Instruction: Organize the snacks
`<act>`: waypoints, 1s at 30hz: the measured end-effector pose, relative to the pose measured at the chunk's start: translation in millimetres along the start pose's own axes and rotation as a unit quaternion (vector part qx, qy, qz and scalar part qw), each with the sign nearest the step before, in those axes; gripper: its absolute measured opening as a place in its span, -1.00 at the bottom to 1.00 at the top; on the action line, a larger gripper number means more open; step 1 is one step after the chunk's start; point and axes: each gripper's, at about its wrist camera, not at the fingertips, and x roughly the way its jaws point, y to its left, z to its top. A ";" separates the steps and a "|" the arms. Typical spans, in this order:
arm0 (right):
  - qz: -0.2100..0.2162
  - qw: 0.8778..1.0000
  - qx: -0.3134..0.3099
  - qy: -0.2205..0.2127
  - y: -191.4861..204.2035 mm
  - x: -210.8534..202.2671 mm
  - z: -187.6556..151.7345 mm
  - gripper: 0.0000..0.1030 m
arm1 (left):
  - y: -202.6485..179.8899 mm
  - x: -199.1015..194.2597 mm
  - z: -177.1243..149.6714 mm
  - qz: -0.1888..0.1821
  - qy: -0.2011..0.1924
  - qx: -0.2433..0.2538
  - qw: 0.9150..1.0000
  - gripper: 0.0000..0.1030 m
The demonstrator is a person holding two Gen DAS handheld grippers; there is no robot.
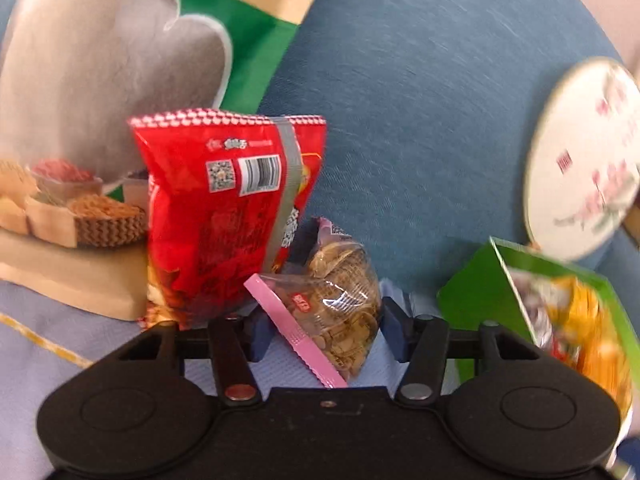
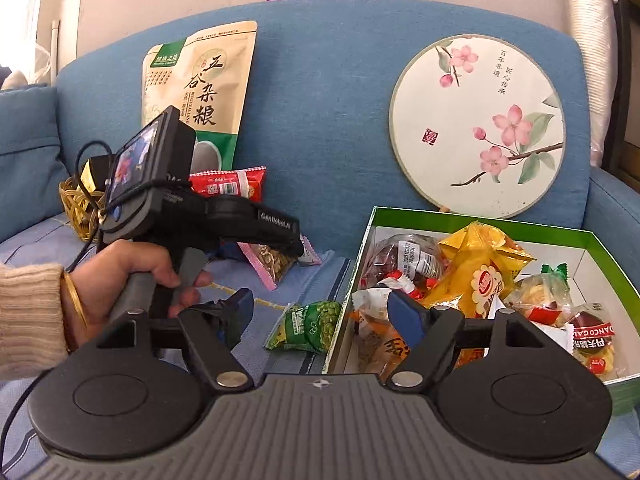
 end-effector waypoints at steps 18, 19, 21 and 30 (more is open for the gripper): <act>0.067 0.997 -0.032 0.019 39.8 1.4 -11.3 1.00 | 52.1 -118.8 -54.3 0.007 0.051 0.025 0.998 0.56; 0.074 0.996 -0.032 0.023 42.5 2.7 -12.5 1.00 | 57.0 -125.5 -58.5 -0.002 0.052 0.020 0.998 0.58; 0.092 0.995 -0.031 0.034 47.8 5.9 -14.9 1.00 | 62.3 -131.1 -69.1 -0.012 0.045 0.018 0.999 0.62; 0.069 0.996 -0.035 0.044 63.0 18.6 -25.3 0.94 | 60.9 -147.3 -75.4 -0.008 0.006 0.028 1.000 1.00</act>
